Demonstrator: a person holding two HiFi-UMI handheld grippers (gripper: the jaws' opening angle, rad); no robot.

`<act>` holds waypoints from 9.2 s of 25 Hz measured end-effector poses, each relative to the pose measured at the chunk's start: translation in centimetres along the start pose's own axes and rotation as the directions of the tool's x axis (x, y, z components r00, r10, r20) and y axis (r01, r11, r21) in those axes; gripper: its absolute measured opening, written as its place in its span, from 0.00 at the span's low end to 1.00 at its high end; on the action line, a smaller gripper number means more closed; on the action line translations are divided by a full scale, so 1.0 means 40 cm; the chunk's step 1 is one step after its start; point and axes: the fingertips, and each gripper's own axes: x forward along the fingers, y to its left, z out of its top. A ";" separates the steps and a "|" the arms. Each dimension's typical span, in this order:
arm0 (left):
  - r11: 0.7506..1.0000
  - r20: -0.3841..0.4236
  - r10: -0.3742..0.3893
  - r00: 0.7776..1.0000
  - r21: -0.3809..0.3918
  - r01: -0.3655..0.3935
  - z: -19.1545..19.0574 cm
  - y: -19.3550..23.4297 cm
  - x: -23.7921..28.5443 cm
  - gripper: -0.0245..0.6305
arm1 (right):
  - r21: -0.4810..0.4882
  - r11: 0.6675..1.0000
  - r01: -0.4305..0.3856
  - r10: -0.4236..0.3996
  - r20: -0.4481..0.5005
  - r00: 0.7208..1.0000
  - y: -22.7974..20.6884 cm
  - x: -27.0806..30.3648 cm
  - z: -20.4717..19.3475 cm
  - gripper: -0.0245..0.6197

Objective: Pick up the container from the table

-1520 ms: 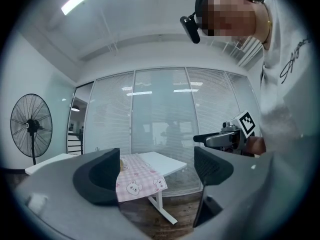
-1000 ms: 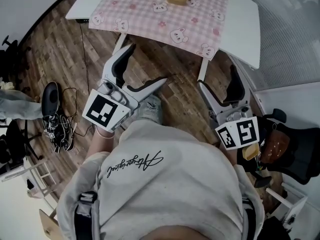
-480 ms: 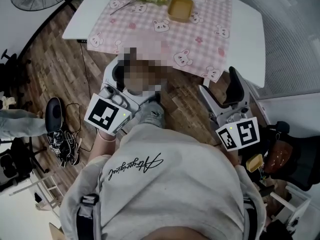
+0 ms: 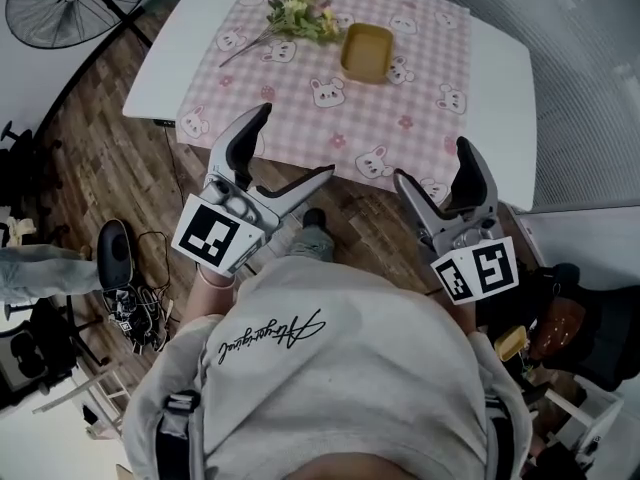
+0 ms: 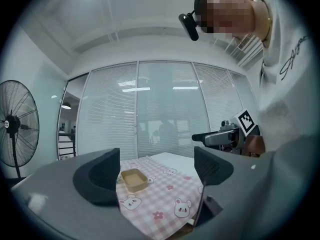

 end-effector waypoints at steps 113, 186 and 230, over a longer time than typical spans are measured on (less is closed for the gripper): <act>0.964 -0.517 -0.264 0.814 -0.109 0.244 -0.611 0.288 0.608 0.70 | -0.020 0.980 -0.198 0.126 -0.710 0.693 -0.369 0.592 -0.635 0.64; 0.972 -0.505 -0.207 0.838 -0.006 0.236 -0.458 0.270 0.552 0.51 | -0.045 0.971 -0.234 0.147 -0.660 0.736 -0.300 0.570 -0.473 0.55; 0.978 -0.445 -0.135 0.885 0.082 0.190 -0.254 0.295 0.508 0.51 | -0.056 0.961 -0.272 0.185 -0.602 0.776 -0.253 0.578 -0.276 0.55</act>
